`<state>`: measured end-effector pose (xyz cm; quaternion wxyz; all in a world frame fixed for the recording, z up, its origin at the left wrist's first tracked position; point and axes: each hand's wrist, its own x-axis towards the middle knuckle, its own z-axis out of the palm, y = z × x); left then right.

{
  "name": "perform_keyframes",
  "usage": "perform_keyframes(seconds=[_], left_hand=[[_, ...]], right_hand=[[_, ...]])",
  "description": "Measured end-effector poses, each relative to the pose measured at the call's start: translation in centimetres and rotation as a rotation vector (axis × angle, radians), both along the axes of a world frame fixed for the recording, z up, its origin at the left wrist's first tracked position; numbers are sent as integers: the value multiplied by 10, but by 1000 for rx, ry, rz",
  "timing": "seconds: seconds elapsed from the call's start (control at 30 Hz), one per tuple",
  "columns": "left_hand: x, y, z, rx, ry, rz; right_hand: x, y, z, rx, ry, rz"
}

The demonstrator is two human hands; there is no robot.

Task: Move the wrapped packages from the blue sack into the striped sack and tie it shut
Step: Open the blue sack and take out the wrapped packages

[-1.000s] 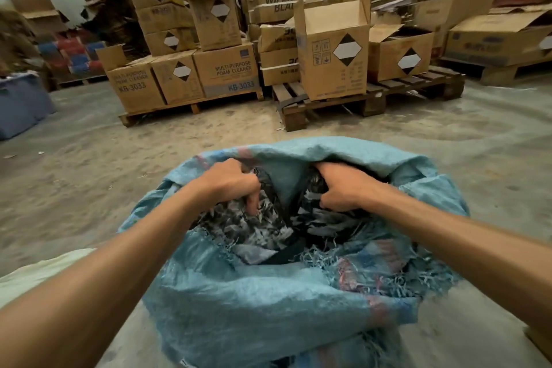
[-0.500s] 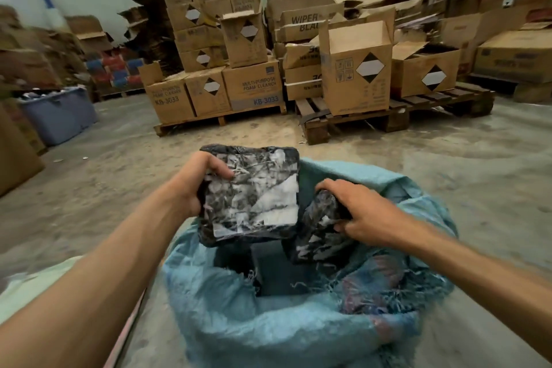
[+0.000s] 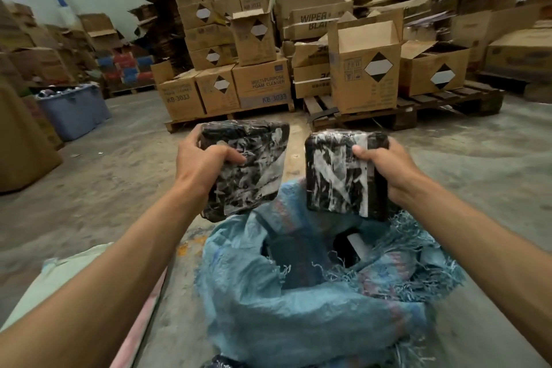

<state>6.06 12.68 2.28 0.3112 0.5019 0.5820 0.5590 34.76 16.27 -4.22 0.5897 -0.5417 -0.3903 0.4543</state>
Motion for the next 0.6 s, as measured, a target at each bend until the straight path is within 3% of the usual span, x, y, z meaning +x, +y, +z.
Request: perform_keyframes(seconds=[0.2, 0.47, 0.6], left_hand=[[-4, -42, 4, 58, 340, -111], [-12, -108, 17, 245, 562, -244], [-8, -141, 26, 260, 652, -436]], right_hand=[[-37, -52, 25, 136, -182, -23], [-33, -158, 54, 131, -586, -97], [-19, -214, 62, 124, -728, -57]])
